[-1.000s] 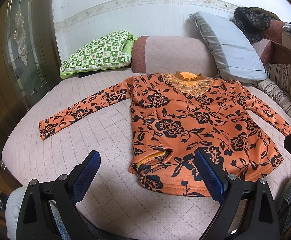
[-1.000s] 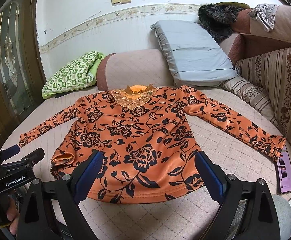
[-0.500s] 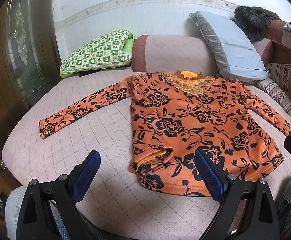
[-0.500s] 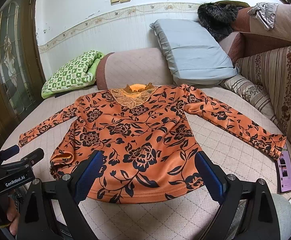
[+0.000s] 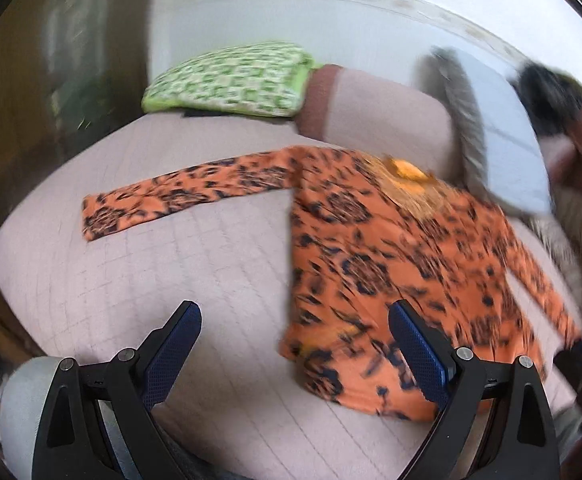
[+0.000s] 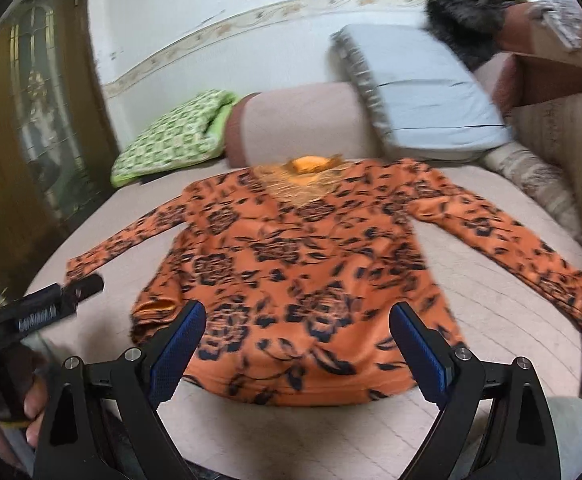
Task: Fold small clothes
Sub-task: 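Grasp the cuff of the orange floral sleeve with the left gripper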
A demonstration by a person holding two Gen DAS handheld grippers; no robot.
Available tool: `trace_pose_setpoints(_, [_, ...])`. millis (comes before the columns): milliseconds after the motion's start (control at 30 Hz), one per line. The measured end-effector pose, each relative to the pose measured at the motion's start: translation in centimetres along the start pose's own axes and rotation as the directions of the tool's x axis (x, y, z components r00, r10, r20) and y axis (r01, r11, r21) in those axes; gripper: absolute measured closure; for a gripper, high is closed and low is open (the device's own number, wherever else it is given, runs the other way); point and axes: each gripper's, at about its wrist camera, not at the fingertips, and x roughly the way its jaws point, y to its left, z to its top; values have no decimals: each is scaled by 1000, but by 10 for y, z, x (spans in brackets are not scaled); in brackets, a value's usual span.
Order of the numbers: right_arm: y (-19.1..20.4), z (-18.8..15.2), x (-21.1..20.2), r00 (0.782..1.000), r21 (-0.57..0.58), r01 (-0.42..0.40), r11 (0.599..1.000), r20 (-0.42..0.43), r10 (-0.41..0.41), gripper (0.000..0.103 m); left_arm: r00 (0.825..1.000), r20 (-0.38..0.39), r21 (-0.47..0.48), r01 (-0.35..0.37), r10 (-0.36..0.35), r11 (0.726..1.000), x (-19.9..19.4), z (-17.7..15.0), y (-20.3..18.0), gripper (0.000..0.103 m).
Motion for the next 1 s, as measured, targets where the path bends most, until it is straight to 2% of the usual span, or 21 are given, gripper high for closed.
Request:
trace_pose_setpoints(100, [21, 15, 13, 998, -28, -55, 998, -26, 55, 9, 1000, -10, -127, 7, -8, 992, 9, 30, 37, 7])
trace_pose_setpoints(200, [46, 34, 35, 991, -23, -124, 992, -62, 122, 9, 998, -39, -302, 26, -40, 953, 30, 68, 92, 7])
trace_pose_setpoints(267, [64, 43, 50, 985, -27, -159, 987, -77, 156, 9, 997, -80, -429, -13, -23, 903, 51, 91, 136, 8])
trace_pose_setpoints(300, [73, 47, 58, 982, -32, -175, 984, -82, 172, 9, 995, -92, -505, -15, -37, 863, 65, 104, 164, 8])
trace_pose_setpoints(333, [81, 50, 65, 979, -37, -188, 981, -85, 185, 9, 994, -106, -542, -26, -38, 840, 75, 112, 181, 8])
trace_pose_setpoints(433, [110, 58, 94, 968, -44, -229, 972, -112, 223, 9, 986, -162, -610, -132, 40, 781, 105, 129, 233, 8])
trace_pose_setpoints(500, [123, 59, 109, 962, -47, -246, 968, -130, 238, 9, 969, -231, -620, -213, 84, 755, 123, 126, 254, 9])
trace_pose_setpoints(533, [129, 59, 116, 960, -49, -252, 967, -137, 243, 9, 961, -267, -640, -234, 74, 732, 134, 119, 264, 9])
trace_pose_setpoints(567, [136, 59, 125, 956, -47, -262, 964, -149, 253, 9, 956, -289, -670, -239, 49, 703, 142, 113, 271, 13])
trace_pose_setpoints(600, [139, 59, 130, 953, -44, -269, 962, -156, 259, 9, 953, -302, -687, -241, 33, 686, 149, 111, 274, 19])
trace_pose_setpoints(633, [141, 58, 134, 952, -41, -272, 961, -161, 262, 9, 945, -324, -676, -262, 41, 689, 156, 113, 277, 20])
trace_pose_setpoints(733, [143, 55, 143, 947, -26, -279, 960, -174, 271, 9, 903, -427, -617, -331, 50, 714, 190, 123, 272, 20])
trace_pose_setpoints(767, [141, 53, 144, 947, -24, -276, 961, -176, 267, 9, 895, -439, -595, -356, 80, 721, 196, 130, 268, 22])
trace_pose_setpoints(800, [139, 52, 145, 948, -23, -270, 962, -178, 262, 9, 901, -424, -582, -349, 92, 734, 200, 139, 262, 41])
trace_pose_setpoints(833, [135, 50, 146, 949, -19, -264, 964, -181, 257, 9, 899, -427, -569, -347, 93, 745, 204, 145, 257, 60])
trace_pose_setpoints(867, [130, 48, 144, 951, -11, -255, 967, -182, 248, 9, 887, -449, -542, -364, 106, 757, 209, 148, 250, 89])
trace_pose_setpoints(900, [126, 47, 143, 952, -4, -249, 968, -183, 244, 9, 882, -460, -534, -367, 103, 762, 213, 148, 246, 89])
trace_pose_setpoints(933, [121, 47, 141, 953, 4, -245, 970, -184, 241, 9, 887, -449, -537, -366, 110, 760, 211, 148, 245, 90])
trace_pose_setpoints(1000, [111, 49, 135, 957, 12, -232, 973, -176, 231, 9, 910, -386, -523, -354, 154, 775, 196, 156, 235, 91])
